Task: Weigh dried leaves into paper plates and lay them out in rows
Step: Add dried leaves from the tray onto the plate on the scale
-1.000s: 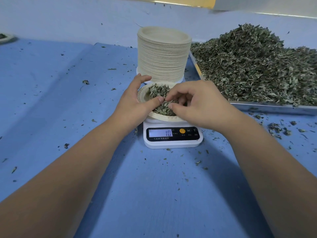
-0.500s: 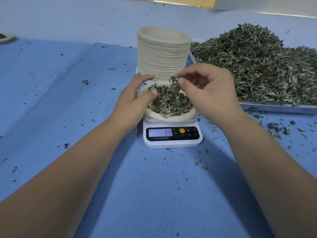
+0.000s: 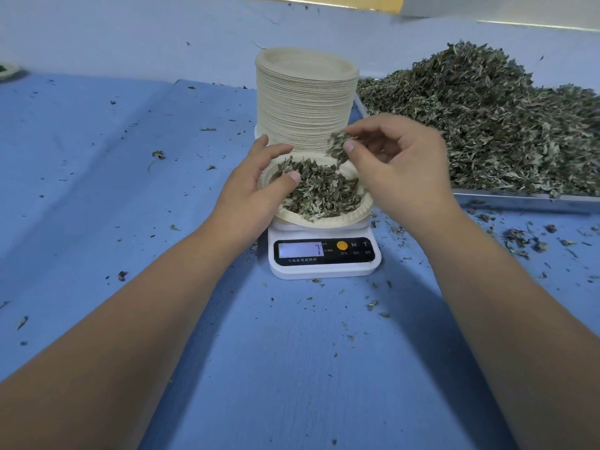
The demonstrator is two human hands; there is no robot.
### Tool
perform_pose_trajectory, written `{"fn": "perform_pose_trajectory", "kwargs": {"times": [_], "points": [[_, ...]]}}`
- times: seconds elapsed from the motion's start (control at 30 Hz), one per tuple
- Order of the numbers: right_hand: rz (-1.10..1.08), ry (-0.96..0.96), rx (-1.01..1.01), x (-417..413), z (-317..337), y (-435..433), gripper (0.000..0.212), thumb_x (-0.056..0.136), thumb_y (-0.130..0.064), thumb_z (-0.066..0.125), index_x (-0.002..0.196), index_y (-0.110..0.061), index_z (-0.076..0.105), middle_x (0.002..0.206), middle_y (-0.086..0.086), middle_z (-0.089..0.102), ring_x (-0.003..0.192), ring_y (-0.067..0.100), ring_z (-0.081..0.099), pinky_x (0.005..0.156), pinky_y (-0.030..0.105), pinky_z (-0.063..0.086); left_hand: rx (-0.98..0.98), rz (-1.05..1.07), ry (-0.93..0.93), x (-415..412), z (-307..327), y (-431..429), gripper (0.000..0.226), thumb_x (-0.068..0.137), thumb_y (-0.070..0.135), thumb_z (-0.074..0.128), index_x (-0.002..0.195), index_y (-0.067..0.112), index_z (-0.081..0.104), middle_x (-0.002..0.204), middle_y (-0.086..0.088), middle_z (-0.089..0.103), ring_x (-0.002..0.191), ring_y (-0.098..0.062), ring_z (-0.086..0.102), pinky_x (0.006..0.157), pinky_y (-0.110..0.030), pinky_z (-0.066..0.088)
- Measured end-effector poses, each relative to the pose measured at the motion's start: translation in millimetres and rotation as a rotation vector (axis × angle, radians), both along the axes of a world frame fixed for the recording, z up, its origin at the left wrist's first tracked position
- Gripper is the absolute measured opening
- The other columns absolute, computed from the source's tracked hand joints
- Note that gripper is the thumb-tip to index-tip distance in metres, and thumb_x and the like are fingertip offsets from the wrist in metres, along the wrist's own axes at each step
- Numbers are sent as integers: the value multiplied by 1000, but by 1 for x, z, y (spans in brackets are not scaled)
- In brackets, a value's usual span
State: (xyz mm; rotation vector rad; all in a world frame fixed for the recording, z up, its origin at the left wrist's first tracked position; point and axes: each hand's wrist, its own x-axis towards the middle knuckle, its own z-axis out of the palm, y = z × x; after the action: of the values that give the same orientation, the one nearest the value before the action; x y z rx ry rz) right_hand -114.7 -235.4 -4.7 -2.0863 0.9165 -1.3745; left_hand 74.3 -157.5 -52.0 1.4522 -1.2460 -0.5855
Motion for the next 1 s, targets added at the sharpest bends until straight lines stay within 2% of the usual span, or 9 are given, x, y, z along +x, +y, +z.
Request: {"fn": "perform_pose_trajectory", "kwargs": {"times": [0.13,0.23,0.33,0.5,0.57,0.67,0.8,0.9,1.0], "points": [[-274,-54,-51,-26,3,-26,19,89,-14,69,105,-21,75,86,-17,68,73,-7,61,76,15,53,-16,21,-26,-1,1,2,45,94,36,72,137,41,58,166,18,25,136,15,28,120,-27,24],[-428,168,3,-48,-5,-41,27,90,-14,64,116,-22,67,99,-7,70,83,3,65,87,28,56,-23,32,-49,-2,2,3,47,92,38,75,135,44,57,167,17,25,137,15,26,118,-24,24],[-417,281,64,-52,-13,-44,32,90,-14,60,121,-20,65,98,1,69,83,17,64,87,30,51,-13,15,-61,-3,2,2,51,91,40,76,137,44,56,168,18,22,136,16,23,118,-23,23],[-255,332,5,-34,-15,-32,18,91,-19,60,105,-21,71,83,-17,65,68,4,58,79,27,52,-13,27,-90,0,1,2,55,91,42,75,140,45,50,169,21,8,137,17,19,111,-14,23],[-272,405,-8,-29,-16,-29,14,92,-27,59,95,-22,71,78,-14,66,71,13,61,72,28,51,-11,46,-104,1,1,2,51,94,40,72,140,44,50,170,21,5,144,10,21,116,-19,24],[-325,487,1,-24,-17,-26,22,94,-35,55,86,-19,69,71,-5,66,68,21,62,65,30,49,-11,57,-60,1,0,1,39,99,35,64,134,47,51,169,21,7,144,-6,41,121,-37,31],[-304,507,45,-22,-14,-26,27,96,-38,54,84,-18,67,63,-4,60,64,20,59,60,28,45,27,79,-55,1,-2,-3,39,103,38,55,141,42,49,168,23,12,134,17,25,104,-10,23],[-276,510,76,-21,-14,-25,26,95,-38,54,85,-19,68,62,-3,61,65,21,60,63,30,49,48,75,-53,2,-3,-5,41,104,40,53,145,39,47,168,23,15,143,10,25,105,-13,20],[-275,511,78,-21,-14,-24,25,95,-39,54,85,-21,67,64,-2,63,66,21,61,67,32,53,21,50,-70,2,-2,-3,42,103,39,55,145,38,47,159,30,21,120,34,29,93,1,23]]}}
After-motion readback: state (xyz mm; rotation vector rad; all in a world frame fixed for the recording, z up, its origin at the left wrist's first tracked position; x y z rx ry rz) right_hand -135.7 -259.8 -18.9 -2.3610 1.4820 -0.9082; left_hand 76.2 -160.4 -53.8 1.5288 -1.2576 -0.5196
